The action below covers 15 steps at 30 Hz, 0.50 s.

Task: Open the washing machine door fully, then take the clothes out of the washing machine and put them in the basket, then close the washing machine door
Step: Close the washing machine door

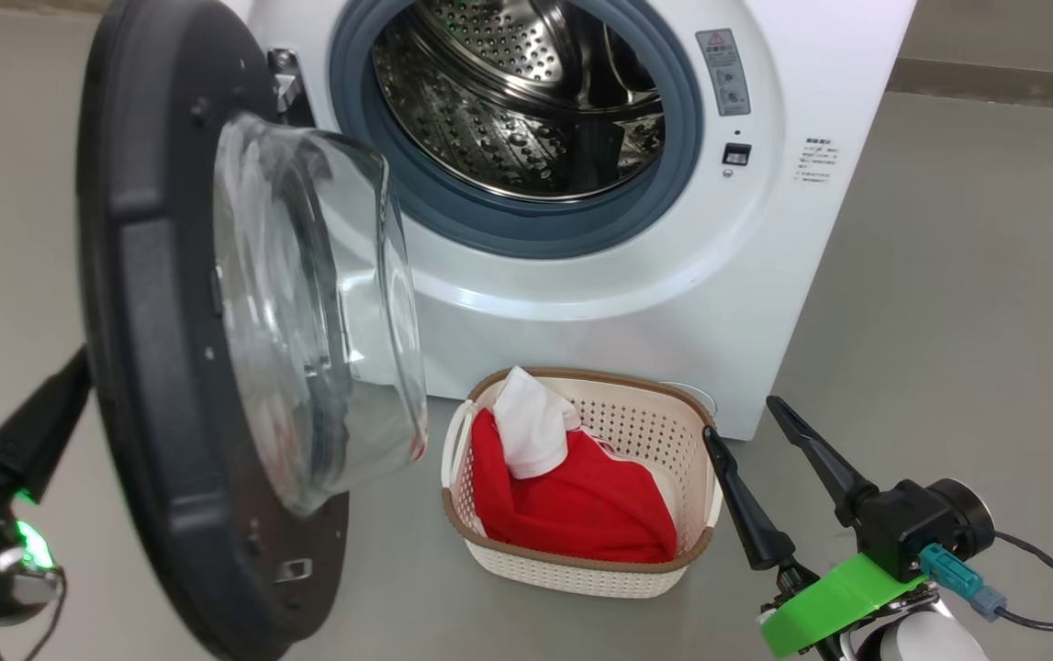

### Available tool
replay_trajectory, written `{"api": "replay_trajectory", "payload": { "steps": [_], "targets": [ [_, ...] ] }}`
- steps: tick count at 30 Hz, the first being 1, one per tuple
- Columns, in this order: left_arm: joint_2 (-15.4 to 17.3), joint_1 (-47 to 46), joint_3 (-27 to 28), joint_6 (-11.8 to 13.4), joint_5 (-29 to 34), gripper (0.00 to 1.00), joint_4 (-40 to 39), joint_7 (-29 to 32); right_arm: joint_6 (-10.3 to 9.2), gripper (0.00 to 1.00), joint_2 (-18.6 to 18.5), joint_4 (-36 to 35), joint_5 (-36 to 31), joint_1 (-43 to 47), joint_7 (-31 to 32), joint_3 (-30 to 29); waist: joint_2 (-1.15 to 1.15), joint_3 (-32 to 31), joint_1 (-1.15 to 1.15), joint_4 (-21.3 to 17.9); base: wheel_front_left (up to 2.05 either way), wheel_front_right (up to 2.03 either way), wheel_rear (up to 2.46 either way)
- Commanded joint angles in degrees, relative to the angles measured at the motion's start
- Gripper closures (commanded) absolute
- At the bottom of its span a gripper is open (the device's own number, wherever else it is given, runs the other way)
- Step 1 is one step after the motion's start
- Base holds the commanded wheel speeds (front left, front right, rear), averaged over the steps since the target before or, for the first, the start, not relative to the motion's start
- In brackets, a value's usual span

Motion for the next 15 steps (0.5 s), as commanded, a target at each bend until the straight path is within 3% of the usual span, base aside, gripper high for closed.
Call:
{"api": "replay_trajectory", "payload": {
  "steps": [1, 15],
  "targets": [
    [0.8, 0.1, -0.3, 0.0, -0.8, 1.00, -2.5, 0.8, 0.35, 0.00, 0.1, -1.3, -0.6, -1.4, -0.4, 1.2, 0.00, 0.1, 0.00, -0.3, 0.00, 0.00, 0.00],
    [0.6, 2.5, -6.2, 1.2, -4.5, 1.00, -4.4, -2.0, 0.35, 0.00, 0.0, -1.3, -0.6, -2.5, -0.4, 1.1, 0.00, 1.8, 0.00, -3.5, 0.00, 0.00, 0.00]
  ]
}}
